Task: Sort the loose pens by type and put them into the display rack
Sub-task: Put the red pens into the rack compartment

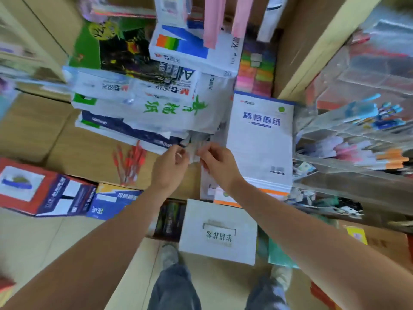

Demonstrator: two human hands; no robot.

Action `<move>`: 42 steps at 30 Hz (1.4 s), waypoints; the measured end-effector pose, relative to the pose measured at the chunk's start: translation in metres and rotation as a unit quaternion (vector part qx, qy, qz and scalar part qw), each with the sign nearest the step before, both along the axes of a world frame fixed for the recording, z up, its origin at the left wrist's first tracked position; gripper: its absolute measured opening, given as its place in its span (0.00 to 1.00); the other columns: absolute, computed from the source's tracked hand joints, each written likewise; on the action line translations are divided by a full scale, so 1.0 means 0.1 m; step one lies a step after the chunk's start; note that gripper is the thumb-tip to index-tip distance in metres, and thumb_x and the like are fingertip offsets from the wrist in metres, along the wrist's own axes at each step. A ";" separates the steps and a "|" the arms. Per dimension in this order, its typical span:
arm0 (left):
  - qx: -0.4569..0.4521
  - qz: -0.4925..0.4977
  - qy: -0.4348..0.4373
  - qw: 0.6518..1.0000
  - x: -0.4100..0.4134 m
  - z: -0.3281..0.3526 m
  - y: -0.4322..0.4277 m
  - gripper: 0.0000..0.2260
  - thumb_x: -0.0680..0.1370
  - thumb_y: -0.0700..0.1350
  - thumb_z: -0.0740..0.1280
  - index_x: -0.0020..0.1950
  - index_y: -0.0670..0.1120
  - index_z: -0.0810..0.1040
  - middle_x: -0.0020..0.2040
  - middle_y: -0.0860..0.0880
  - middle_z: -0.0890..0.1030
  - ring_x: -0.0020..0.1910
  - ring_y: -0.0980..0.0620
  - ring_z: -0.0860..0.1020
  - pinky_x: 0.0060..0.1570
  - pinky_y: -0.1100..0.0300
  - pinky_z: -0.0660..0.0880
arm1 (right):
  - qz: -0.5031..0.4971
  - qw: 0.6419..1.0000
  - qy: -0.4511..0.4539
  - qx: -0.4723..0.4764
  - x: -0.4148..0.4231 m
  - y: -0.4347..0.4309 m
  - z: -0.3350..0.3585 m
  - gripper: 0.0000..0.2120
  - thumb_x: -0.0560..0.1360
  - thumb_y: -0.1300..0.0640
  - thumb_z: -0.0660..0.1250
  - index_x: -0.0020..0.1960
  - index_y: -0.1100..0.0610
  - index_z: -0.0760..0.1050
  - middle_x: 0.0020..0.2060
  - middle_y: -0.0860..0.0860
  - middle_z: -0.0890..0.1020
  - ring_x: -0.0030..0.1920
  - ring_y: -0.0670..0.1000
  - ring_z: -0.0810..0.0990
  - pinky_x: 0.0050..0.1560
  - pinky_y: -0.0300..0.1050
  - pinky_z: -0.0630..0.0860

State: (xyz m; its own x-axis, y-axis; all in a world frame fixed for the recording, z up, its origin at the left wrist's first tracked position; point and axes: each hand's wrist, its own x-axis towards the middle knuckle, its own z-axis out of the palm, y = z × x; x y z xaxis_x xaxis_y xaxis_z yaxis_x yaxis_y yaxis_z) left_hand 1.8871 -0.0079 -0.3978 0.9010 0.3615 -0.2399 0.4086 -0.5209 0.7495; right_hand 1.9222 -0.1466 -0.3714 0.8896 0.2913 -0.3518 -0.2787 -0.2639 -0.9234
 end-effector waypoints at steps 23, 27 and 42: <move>-0.072 0.115 0.232 0.963 -0.37 -1.91 2.30 0.11 0.80 0.46 0.61 0.62 0.44 0.72 0.56 0.49 0.75 0.50 0.50 0.73 0.46 0.58 0.65 | 0.107 0.957 0.238 -0.125 0.18 2.23 -2.28 0.11 0.77 0.54 0.67 0.53 0.62 0.74 0.36 0.56 0.79 0.33 0.53 0.76 0.35 0.44 0.76; -0.077 0.135 0.233 0.960 -0.31 -2.15 2.42 0.11 0.80 0.45 0.61 0.62 0.44 0.72 0.56 0.50 0.75 0.46 0.52 0.74 0.43 0.59 0.67 | 0.114 0.954 0.234 -0.146 0.26 2.36 -2.50 0.13 0.76 0.54 0.68 0.55 0.62 0.73 0.38 0.56 0.80 0.32 0.52 0.79 0.33 0.43 0.77; -0.076 0.095 0.215 0.969 0.04 -2.76 2.95 0.15 0.74 0.48 0.69 0.56 0.40 0.76 0.50 0.45 0.80 0.51 0.47 0.78 0.48 0.56 0.73 | 0.036 0.920 0.149 -0.361 0.38 3.10 -3.05 0.25 0.68 0.37 0.71 0.47 0.59 0.72 0.38 0.53 0.78 0.37 0.53 0.77 0.26 0.41 0.62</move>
State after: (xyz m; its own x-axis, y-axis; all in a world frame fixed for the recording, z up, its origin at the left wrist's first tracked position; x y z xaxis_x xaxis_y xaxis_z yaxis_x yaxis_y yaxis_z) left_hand 1.8907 0.2874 -0.6741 0.6268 0.4412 -0.6422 0.7777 -0.3031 0.5507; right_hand 1.9600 0.1637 -0.6765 0.7093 -0.0592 -0.7025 -0.4490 -0.8061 -0.3854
